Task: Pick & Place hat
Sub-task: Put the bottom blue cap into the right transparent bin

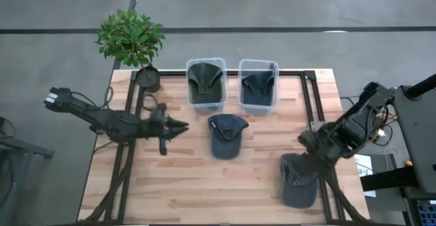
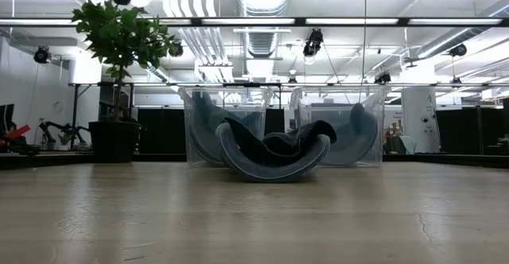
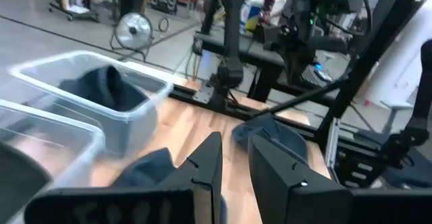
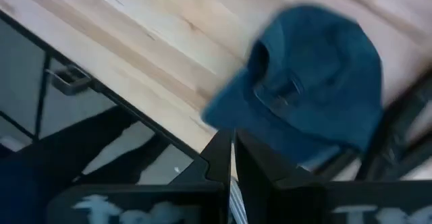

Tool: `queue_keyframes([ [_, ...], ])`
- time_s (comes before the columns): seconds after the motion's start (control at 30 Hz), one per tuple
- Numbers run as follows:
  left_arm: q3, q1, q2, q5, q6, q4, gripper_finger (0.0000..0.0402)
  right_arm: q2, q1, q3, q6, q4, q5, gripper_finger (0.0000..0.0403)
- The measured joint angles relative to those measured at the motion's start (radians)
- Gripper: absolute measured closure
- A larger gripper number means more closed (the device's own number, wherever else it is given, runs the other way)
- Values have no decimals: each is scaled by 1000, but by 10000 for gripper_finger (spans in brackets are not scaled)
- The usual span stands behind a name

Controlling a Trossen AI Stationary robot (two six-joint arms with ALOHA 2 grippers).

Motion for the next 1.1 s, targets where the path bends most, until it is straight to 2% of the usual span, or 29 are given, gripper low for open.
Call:
queue_keyframes([
  [0.3, 115, 0, 231, 33, -23, 37, 335, 3, 205, -45, 300, -24, -57, 385],
  [0.53, 196, 0, 337, 39, -21, 37, 335, 5, 281, -109, 368, 20, -60, 385],
  [0.67, 217, 1, 366, 38, -33, 37, 335, 4, 292, -158, 378, 111, -70, 385],
  [0.87, 222, 1, 390, 39, -59, 35, 335, 5, 293, -286, 401, 330, -195, 383],
  [1.0, 222, 0, 391, 39, -75, 30, 335, 6, 294, -374, 434, 476, -208, 365],
  [1.1, 222, 1, 391, 39, -73, 28, 335, 6, 294, -418, 499, 506, -216, 348],
])
